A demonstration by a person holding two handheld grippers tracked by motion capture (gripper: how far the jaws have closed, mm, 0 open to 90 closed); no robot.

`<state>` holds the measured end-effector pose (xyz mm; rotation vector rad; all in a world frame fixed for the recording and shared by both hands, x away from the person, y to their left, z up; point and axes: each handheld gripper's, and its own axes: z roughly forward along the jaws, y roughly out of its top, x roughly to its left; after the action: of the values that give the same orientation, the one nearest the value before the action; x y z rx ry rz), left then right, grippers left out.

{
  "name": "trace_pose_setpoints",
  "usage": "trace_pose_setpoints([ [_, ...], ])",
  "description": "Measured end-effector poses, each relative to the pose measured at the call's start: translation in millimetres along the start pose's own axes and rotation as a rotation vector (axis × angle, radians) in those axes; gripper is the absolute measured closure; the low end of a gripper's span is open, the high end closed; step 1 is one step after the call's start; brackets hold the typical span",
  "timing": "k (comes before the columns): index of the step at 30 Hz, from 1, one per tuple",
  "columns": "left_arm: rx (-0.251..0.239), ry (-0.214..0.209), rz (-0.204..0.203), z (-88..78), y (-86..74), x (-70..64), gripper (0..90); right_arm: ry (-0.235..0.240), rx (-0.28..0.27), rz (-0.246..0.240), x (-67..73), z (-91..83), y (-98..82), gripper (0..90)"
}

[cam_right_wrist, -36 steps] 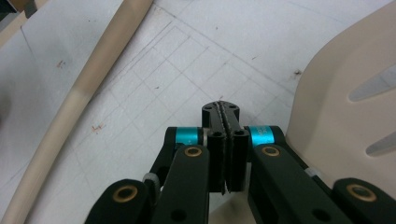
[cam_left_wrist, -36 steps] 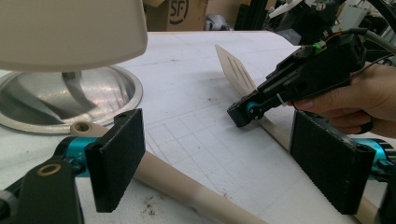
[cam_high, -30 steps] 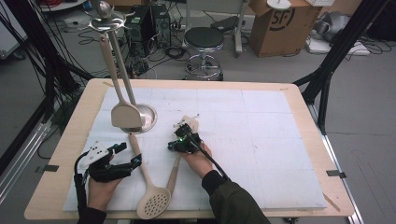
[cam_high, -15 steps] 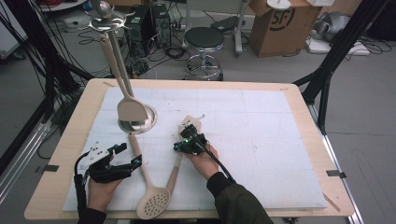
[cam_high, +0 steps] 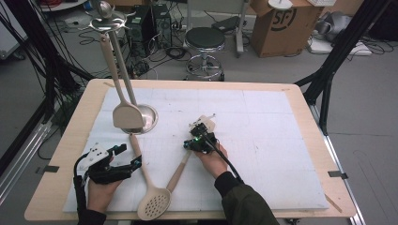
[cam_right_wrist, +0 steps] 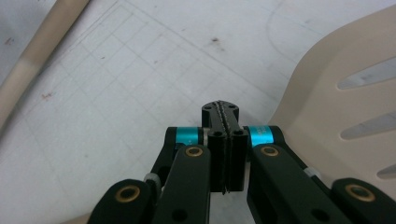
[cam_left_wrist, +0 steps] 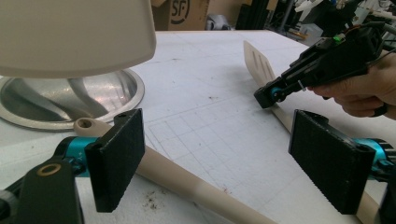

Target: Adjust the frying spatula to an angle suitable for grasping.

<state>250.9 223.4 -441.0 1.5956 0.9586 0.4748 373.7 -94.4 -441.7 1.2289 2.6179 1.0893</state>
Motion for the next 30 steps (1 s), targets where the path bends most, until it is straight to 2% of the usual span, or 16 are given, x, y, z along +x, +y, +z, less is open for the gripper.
trace_pose_setpoints([
  [3, -0.001, 0.0, -0.001, 0.3, 0.0, -0.1, 19.2, -0.016, -0.004, 0.009, -6.8, -4.1, -1.8, 90.0],
  [7, 0.001, 0.002, 0.001, 0.5, 0.0, -0.3, 19.2, -0.025, -0.012, 0.047, -17.5, -10.2, -5.4, 90.0],
  [11, 0.003, 0.001, 0.004, 0.4, 0.0, -0.5, 19.2, -0.088, -0.019, 0.082, -34.5, -18.2, -11.8, 90.0],
  [13, 0.002, -0.002, 0.001, 0.9, -0.1, -0.9, 19.2, -0.065, -0.038, 0.141, -47.4, -23.7, -17.2, 90.0],
  [14, 0.002, -0.001, 0.0, 1.2, -0.2, -0.9, 19.2, -0.077, -0.048, 0.171, -53.5, -28.6, -21.2, 90.0],
  [15, 0.006, 0.0, 0.005, 1.5, -0.2, -0.7, 19.2, -0.087, -0.058, 0.171, -57.6, -32.2, -25.3, 90.0],
  [17, 0.007, -0.002, 0.005, 2.5, -0.4, -1.2, 19.2, -0.048, -0.1, 0.237, -66.1, -38.4, -34.6, 90.0],
  [18, 0.01, -0.001, 0.009, 3.2, -0.3, -1.5, 19.2, -0.042, -0.105, 0.248, -66.8, -40.5, -37.0, 90.0],
  [22, 0.017, -0.004, 0.019, 4.8, 0.0, -3.8, 19.2, -0.083, -0.1, 0.22, -61.3, -41.4, -37.3, 90.0],
  [26, 0.019, -0.001, 0.018, 4.2, -0.1, -4.0, 19.3, -0.068, -0.101, 0.241, -63.0, -42.1, -37.8, 90.0],
  [30, 0.015, -0.002, 0.015, 4.1, -0.2, -2.5, 19.2, -0.056, -0.075, 0.251, -62.1, -44.4, -37.9, 89.8],
])
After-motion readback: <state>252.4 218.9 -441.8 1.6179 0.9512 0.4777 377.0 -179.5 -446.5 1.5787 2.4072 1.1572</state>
